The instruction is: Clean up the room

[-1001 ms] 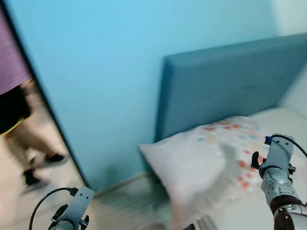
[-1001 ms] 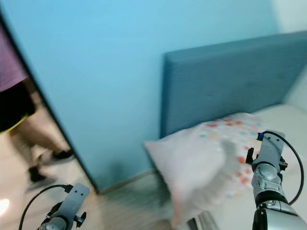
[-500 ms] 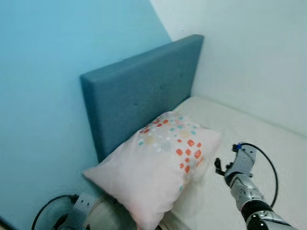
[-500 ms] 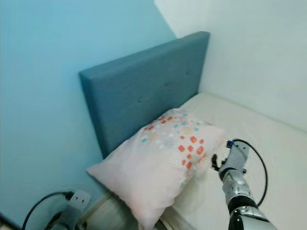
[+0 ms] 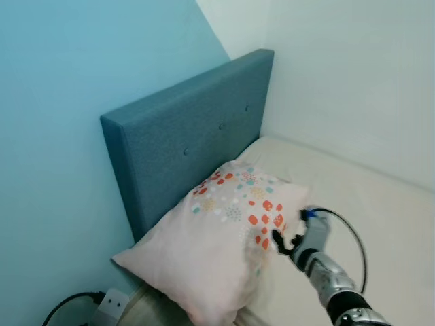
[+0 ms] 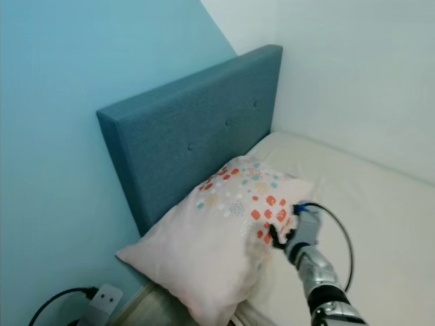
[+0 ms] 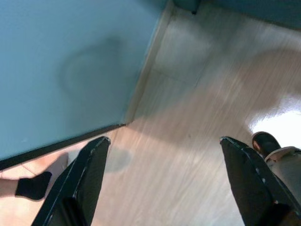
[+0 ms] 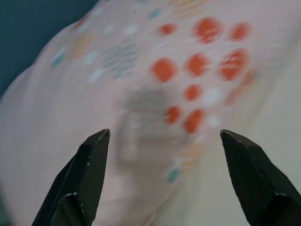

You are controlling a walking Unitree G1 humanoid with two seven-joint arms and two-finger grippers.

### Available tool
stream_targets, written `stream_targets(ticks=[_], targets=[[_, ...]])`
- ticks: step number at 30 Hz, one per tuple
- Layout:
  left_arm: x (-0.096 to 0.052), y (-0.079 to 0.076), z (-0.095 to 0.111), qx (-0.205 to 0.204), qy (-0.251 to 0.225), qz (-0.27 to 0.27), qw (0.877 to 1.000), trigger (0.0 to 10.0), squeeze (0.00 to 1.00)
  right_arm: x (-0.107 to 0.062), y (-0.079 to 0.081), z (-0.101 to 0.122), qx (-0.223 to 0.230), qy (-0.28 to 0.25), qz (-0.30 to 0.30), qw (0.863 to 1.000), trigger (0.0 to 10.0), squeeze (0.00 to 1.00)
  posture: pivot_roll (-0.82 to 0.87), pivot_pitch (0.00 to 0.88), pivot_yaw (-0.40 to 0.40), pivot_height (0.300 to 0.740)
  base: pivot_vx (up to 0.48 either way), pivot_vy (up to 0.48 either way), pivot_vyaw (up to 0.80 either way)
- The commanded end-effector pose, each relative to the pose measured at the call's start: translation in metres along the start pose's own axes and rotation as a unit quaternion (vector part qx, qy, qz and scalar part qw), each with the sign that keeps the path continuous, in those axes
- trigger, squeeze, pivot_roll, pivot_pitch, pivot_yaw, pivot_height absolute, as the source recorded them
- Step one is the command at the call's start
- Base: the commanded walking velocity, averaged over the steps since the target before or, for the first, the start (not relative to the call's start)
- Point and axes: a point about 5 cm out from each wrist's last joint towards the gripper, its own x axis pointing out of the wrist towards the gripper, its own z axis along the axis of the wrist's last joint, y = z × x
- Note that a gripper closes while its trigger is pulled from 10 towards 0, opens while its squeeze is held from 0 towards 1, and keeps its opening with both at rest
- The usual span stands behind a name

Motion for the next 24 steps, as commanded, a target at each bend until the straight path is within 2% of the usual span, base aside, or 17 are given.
stream_targets(ticks=[1,4,13,22,24], targets=[[0.000,-0.006,0.000,-0.008,0.000,-0.011,1.000,10.0,0.00,-0.001,-0.003,-0.001,-0.010,0.005,-0.002,1.000,10.0,0.00,-0.01,0.000,-0.007,0.740,0.000,0.000,0.00],[0.001,-0.007,0.005,-0.012,-0.011,-0.023,1.000,10.0,0.00,-0.001,-0.002,-0.003,-0.018,0.012,-0.004,1.000,10.0,0.00,-0.01,0.000,-0.004,0.740,0.000,0.000,0.00],[0.001,-0.001,0.008,0.001,-0.014,-0.013,1.000,10.0,0.00,-0.002,-0.004,-0.007,-0.014,0.022,-0.010,1.000,10.0,0.00,-0.01,0.000,0.003,0.740,0.000,0.000,-0.75],[0.004,0.008,0.019,0.003,-0.022,0.024,0.999,10.0,0.00,-0.003,-0.003,0.003,-0.014,-0.007,0.003,1.000,10.0,0.00,-0.02,0.000,0.002,0.740,0.000,0.000,-0.71],[0.004,0.018,0.024,-0.013,-0.020,0.057,0.998,10.0,0.00,-0.002,0.004,0.013,-0.013,-0.027,0.037,0.999,10.0,0.00,-0.02,0.000,0.000,0.740,0.000,0.000,0.00]])
